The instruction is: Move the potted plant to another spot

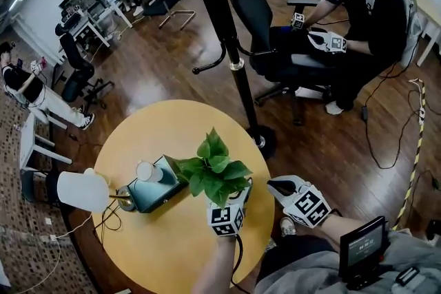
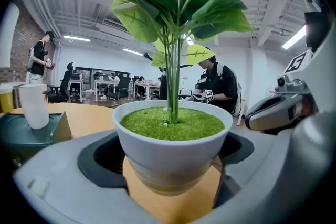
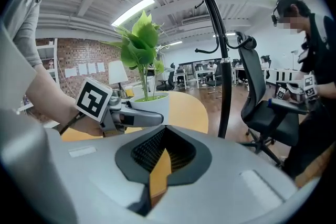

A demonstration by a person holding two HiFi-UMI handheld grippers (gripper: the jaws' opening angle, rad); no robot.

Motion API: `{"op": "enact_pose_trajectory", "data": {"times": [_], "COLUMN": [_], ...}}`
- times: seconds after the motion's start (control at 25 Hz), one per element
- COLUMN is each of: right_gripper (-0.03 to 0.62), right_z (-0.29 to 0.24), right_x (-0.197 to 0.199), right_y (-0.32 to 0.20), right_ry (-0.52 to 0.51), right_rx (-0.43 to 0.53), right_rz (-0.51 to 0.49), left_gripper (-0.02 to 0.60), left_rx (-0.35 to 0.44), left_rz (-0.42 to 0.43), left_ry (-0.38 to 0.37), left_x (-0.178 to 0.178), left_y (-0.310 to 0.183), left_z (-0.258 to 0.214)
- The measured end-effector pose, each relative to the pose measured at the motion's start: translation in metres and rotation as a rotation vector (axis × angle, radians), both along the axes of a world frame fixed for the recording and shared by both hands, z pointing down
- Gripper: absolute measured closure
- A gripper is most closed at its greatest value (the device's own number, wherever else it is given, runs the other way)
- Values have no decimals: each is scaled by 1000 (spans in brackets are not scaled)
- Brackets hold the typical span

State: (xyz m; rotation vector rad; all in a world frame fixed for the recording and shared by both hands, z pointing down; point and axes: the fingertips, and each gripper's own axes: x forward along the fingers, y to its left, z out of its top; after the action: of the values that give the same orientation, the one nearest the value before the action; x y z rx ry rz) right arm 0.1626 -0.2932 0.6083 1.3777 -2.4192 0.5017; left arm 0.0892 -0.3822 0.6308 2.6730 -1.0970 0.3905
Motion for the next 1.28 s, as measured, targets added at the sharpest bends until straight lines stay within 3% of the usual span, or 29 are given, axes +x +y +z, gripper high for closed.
{"op": "enact_pose_trajectory", "data": {"times": [0.48, 1.04, 1.28], "right_gripper": [594, 593, 594], "right_z": [37, 37, 34], "right_x": [-14, -18, -14], "right_y": [-1, 4, 5], "right_ry": [24, 25, 31], "right_rx": [-83, -81, -73], "right_rz": [6, 9, 27], "left_gripper": [63, 58, 53], "left_rx": [-43, -7, -13], "left_rz": [-26, 25, 29], "left_ry": [-53, -108, -97], "left_x": [-28, -18, -17], "left_y": [-28, -19, -18], "left_z": [58, 64, 65]}}
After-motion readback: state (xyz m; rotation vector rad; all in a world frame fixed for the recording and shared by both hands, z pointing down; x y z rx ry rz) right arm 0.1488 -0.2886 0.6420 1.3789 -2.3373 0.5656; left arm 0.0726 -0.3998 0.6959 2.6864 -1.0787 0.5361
